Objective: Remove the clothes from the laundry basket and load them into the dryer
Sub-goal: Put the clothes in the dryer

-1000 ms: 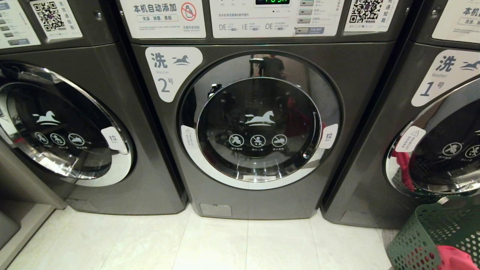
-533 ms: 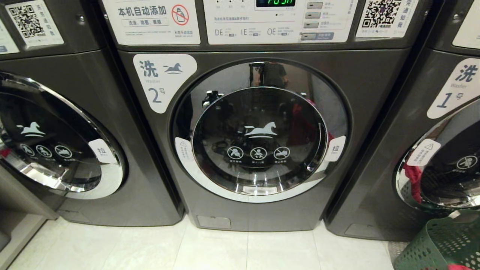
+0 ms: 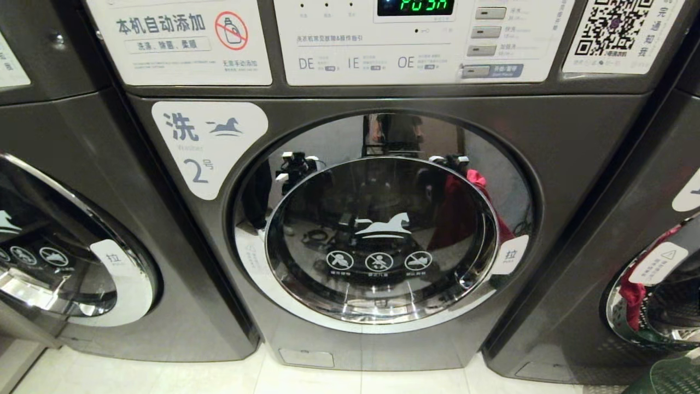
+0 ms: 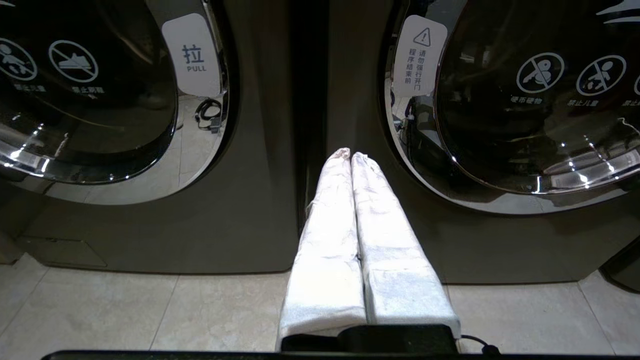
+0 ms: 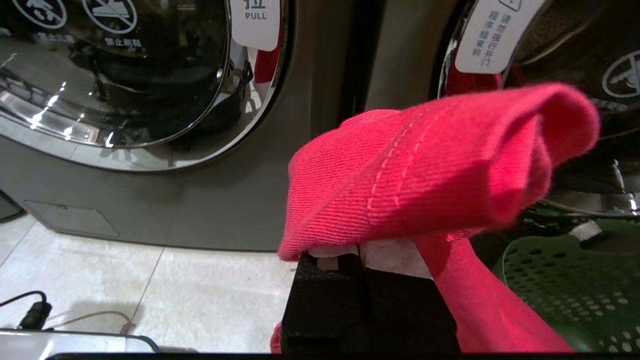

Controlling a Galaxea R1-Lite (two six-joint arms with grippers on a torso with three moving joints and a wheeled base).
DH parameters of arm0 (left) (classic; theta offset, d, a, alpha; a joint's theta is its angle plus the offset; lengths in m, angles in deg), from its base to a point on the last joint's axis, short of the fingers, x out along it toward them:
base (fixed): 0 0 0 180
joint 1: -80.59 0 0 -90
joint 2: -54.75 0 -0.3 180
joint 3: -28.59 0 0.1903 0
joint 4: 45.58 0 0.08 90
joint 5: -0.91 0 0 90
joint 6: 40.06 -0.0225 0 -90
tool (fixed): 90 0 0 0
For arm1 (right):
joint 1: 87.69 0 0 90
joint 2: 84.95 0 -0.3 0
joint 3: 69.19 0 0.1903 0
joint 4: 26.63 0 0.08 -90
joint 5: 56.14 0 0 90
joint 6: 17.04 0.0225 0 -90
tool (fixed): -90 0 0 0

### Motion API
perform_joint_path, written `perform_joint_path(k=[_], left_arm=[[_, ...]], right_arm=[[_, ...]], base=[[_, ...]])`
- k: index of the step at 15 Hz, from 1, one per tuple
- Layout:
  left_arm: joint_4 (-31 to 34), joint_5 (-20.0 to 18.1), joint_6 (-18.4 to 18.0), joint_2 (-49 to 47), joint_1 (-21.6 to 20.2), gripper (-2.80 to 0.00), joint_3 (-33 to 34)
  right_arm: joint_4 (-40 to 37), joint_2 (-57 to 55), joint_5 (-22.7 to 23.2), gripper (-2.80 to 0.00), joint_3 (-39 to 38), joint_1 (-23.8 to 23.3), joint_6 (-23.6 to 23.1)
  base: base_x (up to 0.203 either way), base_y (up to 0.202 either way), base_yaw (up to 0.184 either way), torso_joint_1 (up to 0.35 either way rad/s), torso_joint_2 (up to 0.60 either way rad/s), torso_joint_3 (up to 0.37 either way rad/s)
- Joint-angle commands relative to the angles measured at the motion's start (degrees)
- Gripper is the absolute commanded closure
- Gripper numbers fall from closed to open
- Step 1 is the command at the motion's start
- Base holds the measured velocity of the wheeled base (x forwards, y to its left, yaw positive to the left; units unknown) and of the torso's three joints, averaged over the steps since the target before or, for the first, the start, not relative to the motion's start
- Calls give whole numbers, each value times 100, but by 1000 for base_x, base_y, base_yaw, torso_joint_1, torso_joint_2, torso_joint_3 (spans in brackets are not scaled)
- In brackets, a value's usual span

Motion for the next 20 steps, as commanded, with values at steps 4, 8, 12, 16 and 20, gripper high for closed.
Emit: perform_joint_path(k=[4,8,12,16,20], left_arm=[[-4,1,4,11,-1,0,185],[-10,1,-4,11,-1,0,185],[-4,1,5,11,-1,0,193],[-12,1,-4,11,-1,0,185],[-12,1,5,11,-1,0,185]], right_arm=[[-1,-7,12,0,0,1,5],[-1,-7,-5,0,0,1,154],[-1,-7,-5,0,0,1,161],[-1,-7,-14,0,0,1,199],[-1,-7,-14,0,0,1,295]], base=[[30,0,-1,1,1,-1],[0,0,0,0,0,0],[0,0,0,0,0,0],[2,-3,65,1,1,-2],[3,-9,175,1,2,2]])
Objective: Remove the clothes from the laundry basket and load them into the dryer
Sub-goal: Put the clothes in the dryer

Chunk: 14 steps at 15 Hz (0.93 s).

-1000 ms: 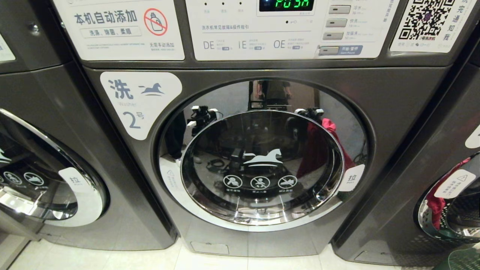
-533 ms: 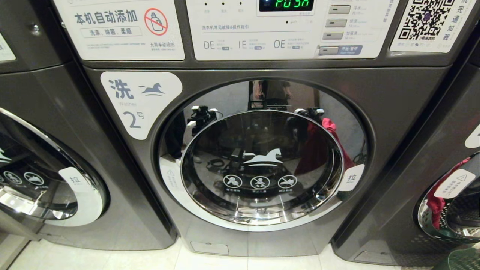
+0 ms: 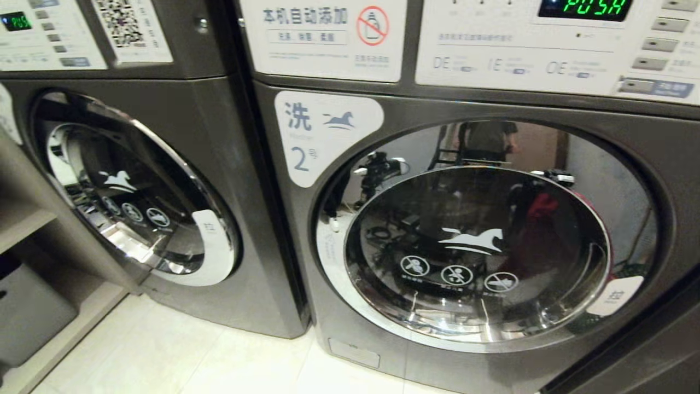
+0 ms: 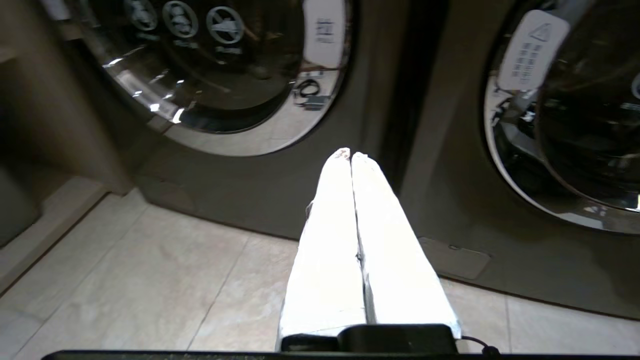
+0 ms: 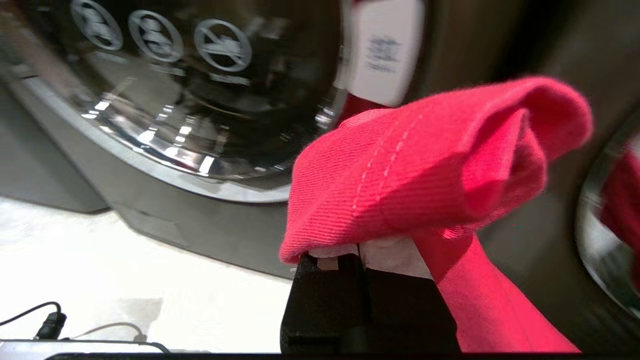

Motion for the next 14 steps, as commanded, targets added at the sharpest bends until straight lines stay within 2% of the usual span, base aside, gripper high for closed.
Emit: perform_joint_path(k=[1,5,14], left_arm=[[-5,-1,0,11,-1,0,185],[-5,-1,0,11,-1,0,185],[-5,-1,-9,11,-1,0,185]], right_arm=[[-1,-7,7,0,2,2,20],[43,-7,7,0,-7,2,36],[78,-7,2,0,-16,2,62]], base=[[-2,-7,174,2,-2,-2],[1,-5,130,2,1,2],[0,0,0,0,0,0]])
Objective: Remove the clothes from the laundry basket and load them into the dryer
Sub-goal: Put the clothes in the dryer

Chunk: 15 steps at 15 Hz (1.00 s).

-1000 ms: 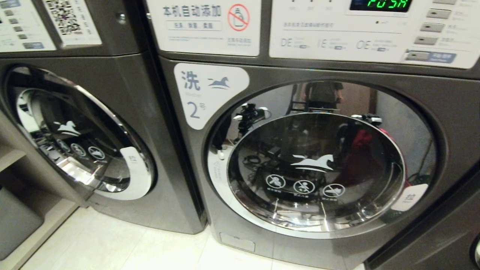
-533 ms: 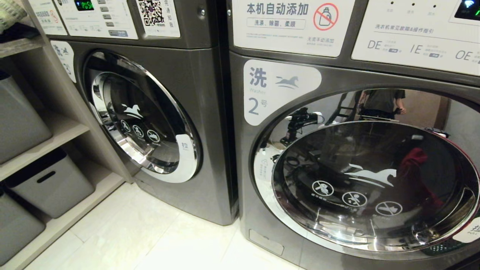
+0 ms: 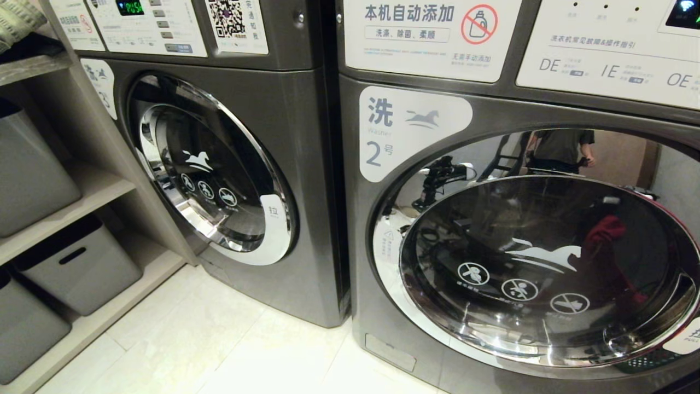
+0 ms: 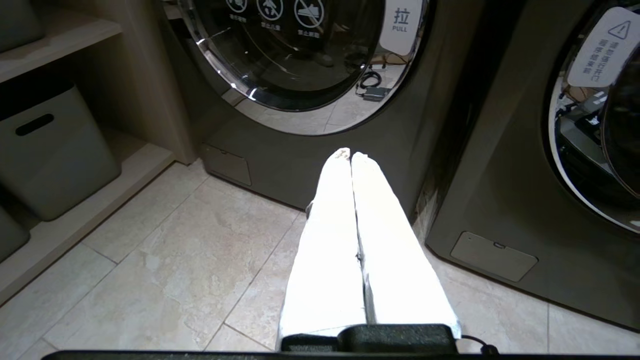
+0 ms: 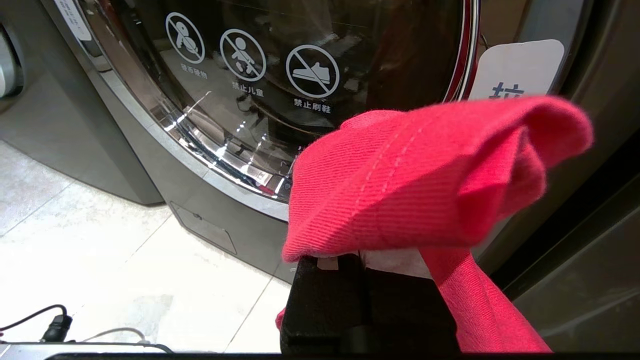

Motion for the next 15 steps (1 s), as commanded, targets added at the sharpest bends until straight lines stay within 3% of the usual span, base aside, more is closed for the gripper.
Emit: perform_joint_path(k=[1,7,11,15], left_arm=[[-5,1,-1,11,-4,0,185],[-13,1,-10,11,-4,0,193],[-13,1,-10,11,-4,0,185],[-13,1,-10,11,-4,0,185]], right_arm=[[5,-7,-2,0,-1,1,-6],[14,-7,-2,0,-10,1,-6],[14,-7,-2,0,-10,1,-6],[23,-7,-2,0,-10,1,-6]], base=[[0,0,0,0,0,0],[0,0,0,0,0,0],[0,0,0,26,-212,-292],[0,0,0,63,-526,-350]])
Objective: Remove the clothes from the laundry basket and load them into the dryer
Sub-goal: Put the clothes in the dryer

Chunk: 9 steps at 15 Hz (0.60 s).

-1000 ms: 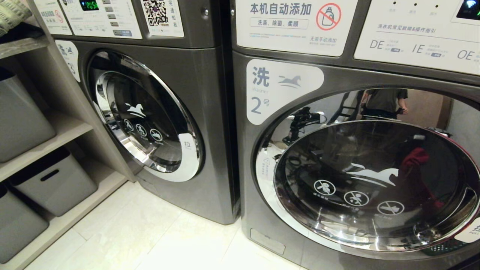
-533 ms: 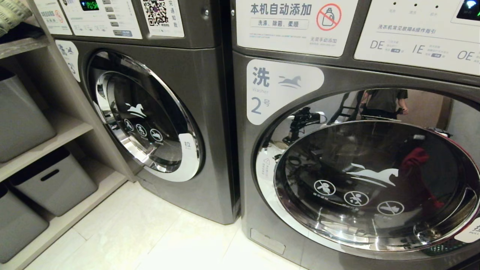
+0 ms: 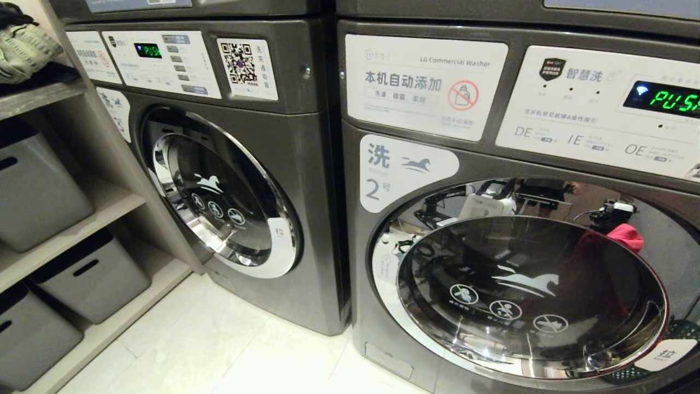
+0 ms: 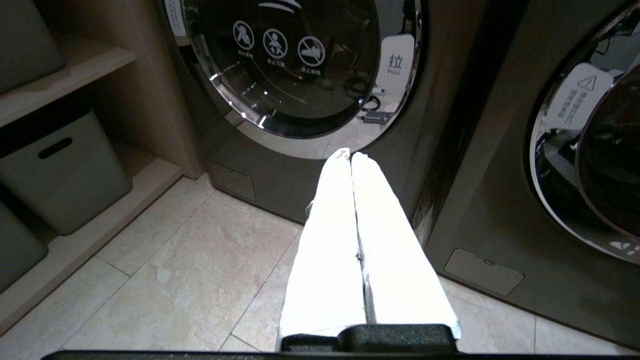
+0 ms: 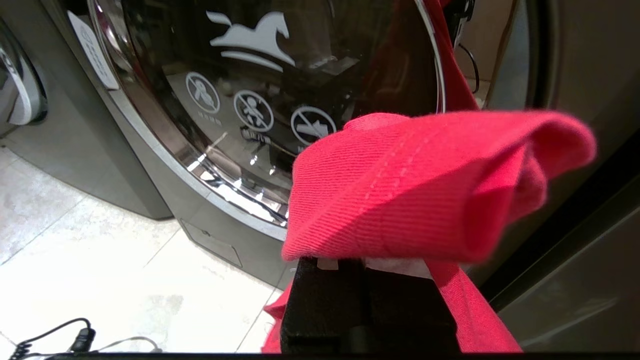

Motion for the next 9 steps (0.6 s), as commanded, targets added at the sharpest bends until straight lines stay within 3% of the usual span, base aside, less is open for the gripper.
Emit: perform_joint_path(k=[1,9], left_arm=[[-2,1,-2,11,-1,0,185],[7,1,25,11,-1,0,185]], right_arm=[[2,-5,1,0,0,1,0],[-4,-5,1,0,0,1,-2]], base=[[0,0,0,134,-480,-339],[0,0,0,154,-474,-318]])
